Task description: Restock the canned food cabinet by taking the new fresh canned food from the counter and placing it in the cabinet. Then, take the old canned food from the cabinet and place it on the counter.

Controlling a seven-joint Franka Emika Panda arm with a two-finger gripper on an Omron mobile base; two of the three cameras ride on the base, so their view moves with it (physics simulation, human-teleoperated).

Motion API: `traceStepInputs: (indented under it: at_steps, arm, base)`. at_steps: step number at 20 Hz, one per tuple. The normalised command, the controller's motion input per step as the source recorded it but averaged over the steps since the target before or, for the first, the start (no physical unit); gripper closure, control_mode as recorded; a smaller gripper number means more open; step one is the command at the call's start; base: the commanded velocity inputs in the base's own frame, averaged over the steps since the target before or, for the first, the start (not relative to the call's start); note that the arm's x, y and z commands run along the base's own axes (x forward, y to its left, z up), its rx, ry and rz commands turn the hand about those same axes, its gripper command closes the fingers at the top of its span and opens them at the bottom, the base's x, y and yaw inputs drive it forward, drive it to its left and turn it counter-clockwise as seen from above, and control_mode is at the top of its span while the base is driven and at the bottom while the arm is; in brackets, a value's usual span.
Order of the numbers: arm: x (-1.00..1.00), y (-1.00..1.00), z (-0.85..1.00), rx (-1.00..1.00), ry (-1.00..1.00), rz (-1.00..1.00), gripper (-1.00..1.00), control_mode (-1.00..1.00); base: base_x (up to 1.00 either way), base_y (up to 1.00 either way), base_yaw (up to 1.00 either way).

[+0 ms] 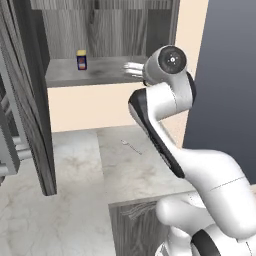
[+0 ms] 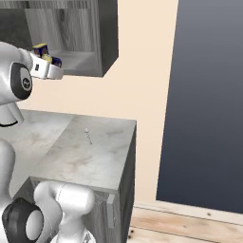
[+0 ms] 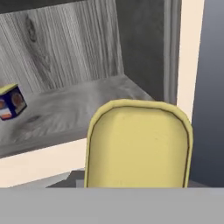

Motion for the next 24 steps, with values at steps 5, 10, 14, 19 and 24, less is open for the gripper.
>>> traceStepInputs:
  at_steps: [5, 10, 14, 19, 24]
  arm:
    - [0.12, 0.02, 0.05, -0.01, 0.01, 0.00, 1.00, -1.00]
    - [0.76, 0.02, -0.27, -0.10, 0.00, 0.00, 1.00, -1.00]
    - [0.87, 0.00, -0.20, -0.06, 0.01, 0.00, 1.00, -1.00]
    - [0.88, 0.00, -0.20, -0.04, 0.06, 0.00, 1.00, -1.00]
    - [0.51, 0.00, -0.39, -0.02, 0.13, 0.00, -1.00, -1.00]
  base:
    - [0.00, 0.00, 0.00]
    - [0.00, 0.00, 0.00]
    - [0.00, 0.00, 0.00]
    - [0.00, 0.00, 0.00]
    - [0.00, 0.00, 0.00]
